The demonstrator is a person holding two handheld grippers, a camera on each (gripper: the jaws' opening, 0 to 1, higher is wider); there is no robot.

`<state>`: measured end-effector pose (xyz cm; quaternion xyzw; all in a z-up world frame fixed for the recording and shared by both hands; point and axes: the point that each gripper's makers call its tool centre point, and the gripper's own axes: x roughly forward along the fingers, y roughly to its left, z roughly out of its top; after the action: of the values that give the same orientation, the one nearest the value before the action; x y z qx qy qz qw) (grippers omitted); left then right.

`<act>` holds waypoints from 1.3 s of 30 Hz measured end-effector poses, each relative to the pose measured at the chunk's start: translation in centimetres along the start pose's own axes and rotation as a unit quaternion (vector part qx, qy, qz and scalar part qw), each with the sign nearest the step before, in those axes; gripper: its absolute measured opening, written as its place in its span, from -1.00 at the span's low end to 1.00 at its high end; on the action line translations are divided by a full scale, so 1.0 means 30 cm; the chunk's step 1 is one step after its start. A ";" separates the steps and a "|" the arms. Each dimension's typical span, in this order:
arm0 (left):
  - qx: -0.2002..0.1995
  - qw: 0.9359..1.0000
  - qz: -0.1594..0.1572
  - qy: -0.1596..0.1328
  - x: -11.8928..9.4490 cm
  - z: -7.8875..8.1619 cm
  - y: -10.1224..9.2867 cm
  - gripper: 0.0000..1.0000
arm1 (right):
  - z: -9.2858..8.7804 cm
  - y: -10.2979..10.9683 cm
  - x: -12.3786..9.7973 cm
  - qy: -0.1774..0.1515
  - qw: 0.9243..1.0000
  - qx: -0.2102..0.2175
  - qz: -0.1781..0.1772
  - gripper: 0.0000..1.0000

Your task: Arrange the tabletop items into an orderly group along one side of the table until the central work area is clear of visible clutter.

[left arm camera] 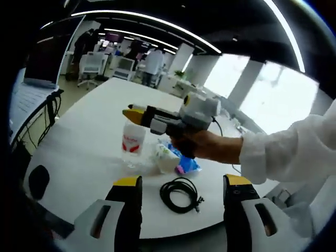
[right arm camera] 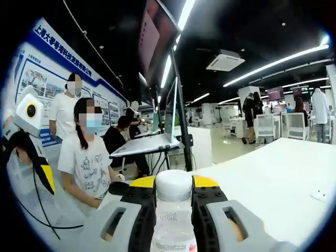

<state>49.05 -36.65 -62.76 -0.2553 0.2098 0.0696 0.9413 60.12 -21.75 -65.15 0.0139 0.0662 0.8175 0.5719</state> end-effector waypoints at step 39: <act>-0.074 0.997 -0.011 -0.015 0.009 -0.003 0.011 0.11 | 0.004 0.121 -0.030 0.025 0.997 -0.053 0.053 -0.57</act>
<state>49.17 -36.40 -63.10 -0.3252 0.1874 0.0781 0.9236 57.07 -23.81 -64.53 -0.0335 0.0359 0.8490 0.5260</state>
